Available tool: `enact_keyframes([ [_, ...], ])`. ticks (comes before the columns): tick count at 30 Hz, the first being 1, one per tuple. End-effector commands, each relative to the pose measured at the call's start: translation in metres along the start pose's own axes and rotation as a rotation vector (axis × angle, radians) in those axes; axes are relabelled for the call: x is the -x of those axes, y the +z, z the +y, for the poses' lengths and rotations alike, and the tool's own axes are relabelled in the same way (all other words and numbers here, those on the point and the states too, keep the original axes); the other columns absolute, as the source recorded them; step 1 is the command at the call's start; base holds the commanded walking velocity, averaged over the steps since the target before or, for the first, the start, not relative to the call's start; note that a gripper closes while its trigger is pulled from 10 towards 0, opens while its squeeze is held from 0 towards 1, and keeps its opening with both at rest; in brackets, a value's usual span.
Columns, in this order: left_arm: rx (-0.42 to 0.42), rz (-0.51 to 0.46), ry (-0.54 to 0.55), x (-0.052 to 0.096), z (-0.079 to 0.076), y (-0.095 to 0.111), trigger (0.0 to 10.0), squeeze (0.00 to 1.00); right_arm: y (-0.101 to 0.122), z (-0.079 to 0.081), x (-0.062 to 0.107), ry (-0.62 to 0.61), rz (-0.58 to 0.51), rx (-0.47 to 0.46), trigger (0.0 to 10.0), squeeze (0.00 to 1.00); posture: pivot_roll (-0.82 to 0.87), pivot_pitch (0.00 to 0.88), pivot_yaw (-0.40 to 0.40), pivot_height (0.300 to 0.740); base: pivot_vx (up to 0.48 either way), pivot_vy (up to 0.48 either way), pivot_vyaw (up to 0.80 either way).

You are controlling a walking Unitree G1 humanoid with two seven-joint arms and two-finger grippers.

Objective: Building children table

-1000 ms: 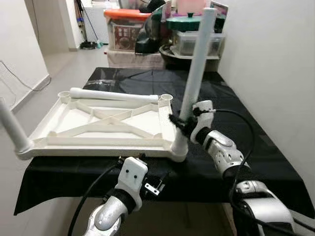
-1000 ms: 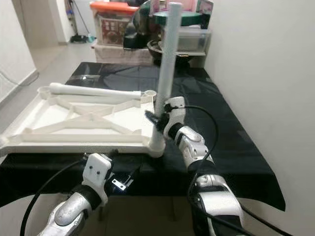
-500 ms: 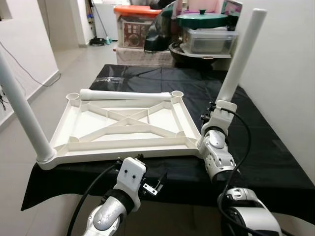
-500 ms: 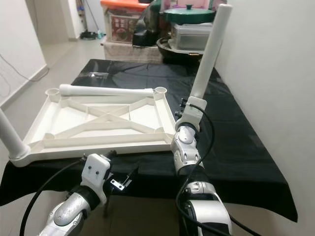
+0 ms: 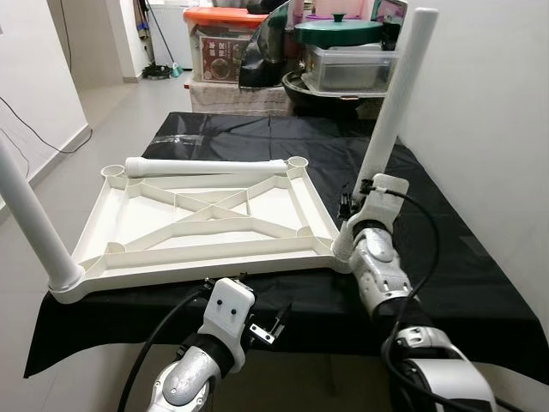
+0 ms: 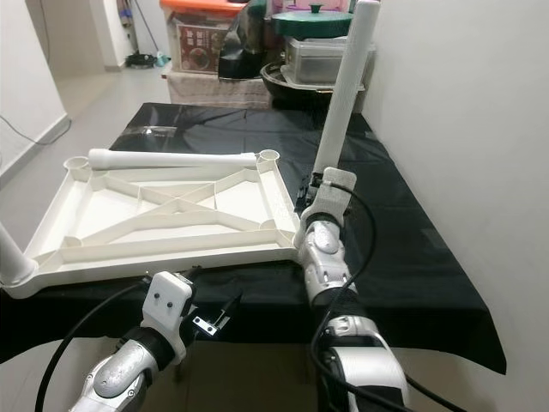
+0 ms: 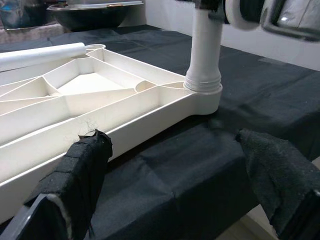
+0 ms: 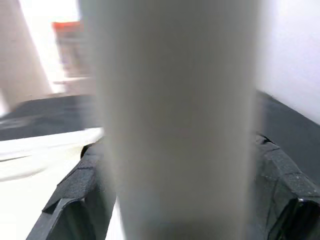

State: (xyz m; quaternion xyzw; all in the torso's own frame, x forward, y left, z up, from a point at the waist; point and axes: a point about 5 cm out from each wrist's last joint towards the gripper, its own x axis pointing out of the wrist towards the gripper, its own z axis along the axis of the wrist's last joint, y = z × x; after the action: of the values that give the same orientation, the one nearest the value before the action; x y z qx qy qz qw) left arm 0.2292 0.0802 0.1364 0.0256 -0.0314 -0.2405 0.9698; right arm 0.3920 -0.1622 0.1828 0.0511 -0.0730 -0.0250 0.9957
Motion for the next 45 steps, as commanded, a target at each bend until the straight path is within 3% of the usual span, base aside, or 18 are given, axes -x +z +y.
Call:
enact_keyframes([
  [1,0.002,0.017,0.003,0.0,-0.002,-0.005,10.0,0.0,0.0,0.001,0.0,0.155,0.007,0.001,10.0,0.0,0.06,0.0,-0.058,0.74,0.0,0.0,0.0],
  [3,0.0,0.017,0.001,0.0,-0.002,-0.005,10.0,0.0,-0.009,-0.001,0.007,0.409,0.063,-0.026,10.0,0.0,0.05,0.0,-0.057,0.74,0.0,0.0,0.0],
  [11,-0.003,0.016,-0.006,-0.001,-0.003,-0.005,10.0,0.0,-0.016,0.006,0.017,0.682,0.134,-0.062,10.0,0.0,0.07,0.0,-0.063,0.74,0.0,0.0,0.0],
  [13,-0.008,0.016,-0.008,-0.001,-0.002,-0.005,10.0,0.0,-0.021,0.02,0.029,0.97,0.207,-0.047,10.0,0.0,0.07,0.0,-0.064,0.74,0.0,0.0,0.0],
  [16,-0.01,0.015,-0.009,-0.001,-0.002,-0.005,10.0,0.0,-0.021,0.021,0.032,1.028,0.219,-0.046,10.0,0.0,0.07,0.0,-0.064,0.74,0.0,0.0,0.0],
  [18,-0.012,0.016,-0.01,-0.001,-0.002,-0.005,10.0,0.0,-0.019,0.026,0.039,1.19,0.242,-0.061,10.0,0.0,0.07,0.0,-0.064,0.74,0.0,0.0,0.0],
  [24,-0.014,0.017,-0.013,-0.001,-0.002,-0.005,10.0,0.0,-0.017,0.028,0.039,1.235,0.242,-0.078,10.0,0.0,0.08,0.0,-0.069,0.74,0.0,0.0,0.0],
  [25,-0.014,0.016,-0.015,-0.002,-0.002,-0.005,10.0,0.0,-0.016,0.029,0.038,1.227,0.234,-0.079,5.8,0.0,0.08,0.0,-0.069,0.74,0.0,0.0,0.0],
  [26,-0.014,0.016,-0.015,-0.002,-0.002,-0.005,10.0,0.0,-0.016,0.029,0.038,1.227,0.234,-0.079,5.8,0.0,0.08,0.0,-0.069,0.74,0.0,0.0,0.0],
  [27,-0.014,0.016,-0.016,-0.002,-0.002,-0.004,10.0,0.0,-0.015,0.029,0.036,1.197,0.224,-0.085,0.4,0.0,0.08,0.0,-0.07,0.74,0.0,0.0,0.0],
  [29,-0.014,0.015,-0.018,-0.002,-0.002,-0.004,10.0,0.0,-0.015,0.028,0.029,1.101,0.211,-0.082,0.0,0.0,0.08,0.0,-0.068,0.74,0.0,0.0,0.0],
  [35,-0.016,0.016,-0.021,-0.002,-0.002,-0.004,10.0,0.0,-0.02,0.024,0.031,1.061,0.215,-0.104,0.0,0.0,0.07,0.0,-0.067,0.74,0.0,0.0,0.0],
  [37,-0.017,0.016,-0.021,-0.001,-0.002,-0.004,10.0,0.0,-0.024,0.018,0.023,0.886,0.232,-0.061,0.0,0.0,0.07,0.0,-0.063,0.74,0.0,0.0,0.0],
  [38,-0.017,0.016,-0.021,-0.001,-0.002,-0.004,10.0,0.0,-0.024,0.018,0.023,0.886,0.232,-0.061,0.0,0.0,0.07,0.0,-0.063,0.74,0.0,0.0,0.0],
  [40,-0.018,0.017,-0.022,-0.001,-0.002,-0.004,10.0,0.0,-0.028,0.003,0.011,0.598,0.255,-0.038,0.0,0.0,0.07,0.0,-0.062,0.74,0.0,0.0,0.0],
  [41,-0.018,0.017,-0.022,-0.001,-0.002,-0.004,10.0,0.0,-0.028,0.003,0.011,0.598,0.255,-0.038,0.0,0.0,0.07,0.0,-0.062,0.74,0.0,0.0,0.0],
  [42,-0.018,0.017,-0.023,-0.001,-0.002,-0.004,10.0,0.0,-0.028,-0.004,0.008,0.499,0.262,-0.047,0.0,0.0,0.07,0.0,-0.06,0.74,0.0,0.0,0.0],
  [45,-0.019,0.019,-0.026,-0.002,-0.002,-0.004,10.0,0.0,-0.028,-0.039,0.0,0.006,0.283,-0.019,0.0,0.0,0.07,0.0,-0.058,0.74,0.0,0.0,0.0],
])
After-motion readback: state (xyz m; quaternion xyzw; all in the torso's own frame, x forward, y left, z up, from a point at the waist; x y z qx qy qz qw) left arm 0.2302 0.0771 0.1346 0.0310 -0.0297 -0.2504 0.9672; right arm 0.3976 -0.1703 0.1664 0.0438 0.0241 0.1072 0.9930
